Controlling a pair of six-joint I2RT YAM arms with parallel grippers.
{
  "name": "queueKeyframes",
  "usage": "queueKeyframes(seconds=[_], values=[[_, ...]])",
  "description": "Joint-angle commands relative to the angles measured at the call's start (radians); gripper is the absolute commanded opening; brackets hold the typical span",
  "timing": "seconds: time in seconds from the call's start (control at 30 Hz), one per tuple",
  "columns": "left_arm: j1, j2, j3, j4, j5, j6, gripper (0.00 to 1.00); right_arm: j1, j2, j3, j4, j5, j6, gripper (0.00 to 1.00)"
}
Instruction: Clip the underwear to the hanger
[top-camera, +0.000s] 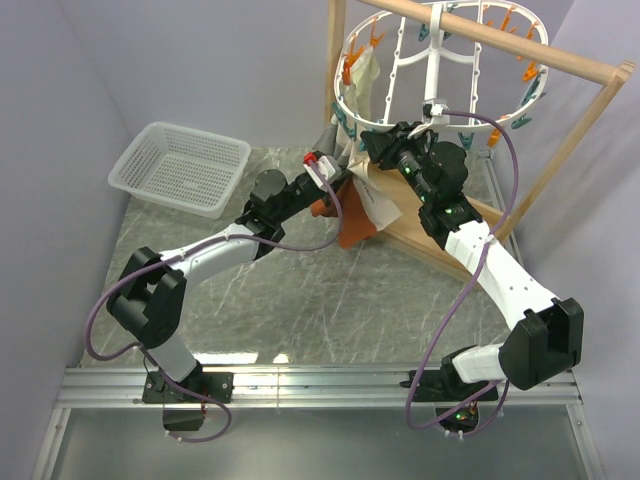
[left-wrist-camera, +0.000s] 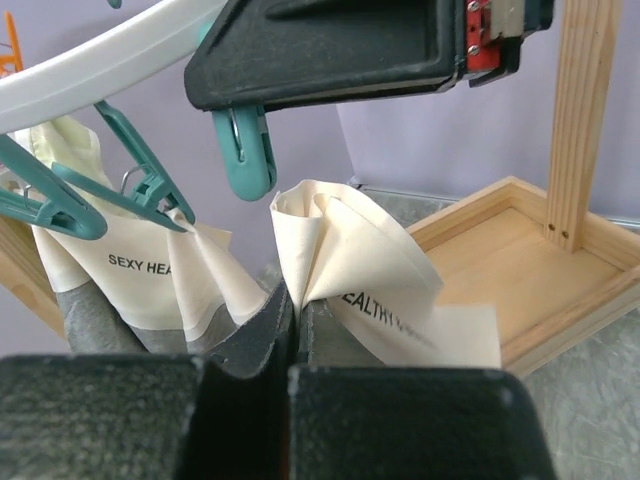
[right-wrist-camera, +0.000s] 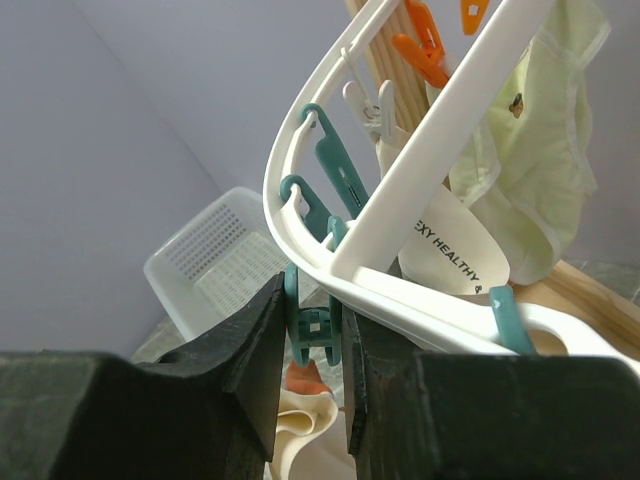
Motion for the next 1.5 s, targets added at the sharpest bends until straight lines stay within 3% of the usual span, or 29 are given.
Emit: queueKeyframes(seconds=[0.0,1.47], values=[[0.015,0.021,0.045,0.070,0.063,-0.041,0.00,-0.007,-0.022,0.022,0.044,-0.044,0.020,0.00],[0.061,0.136,0.178,0.031,0.134,-0.106,0.00,-0.016,-0.002,0.052,0.038,-0.104,0.042,0.00]])
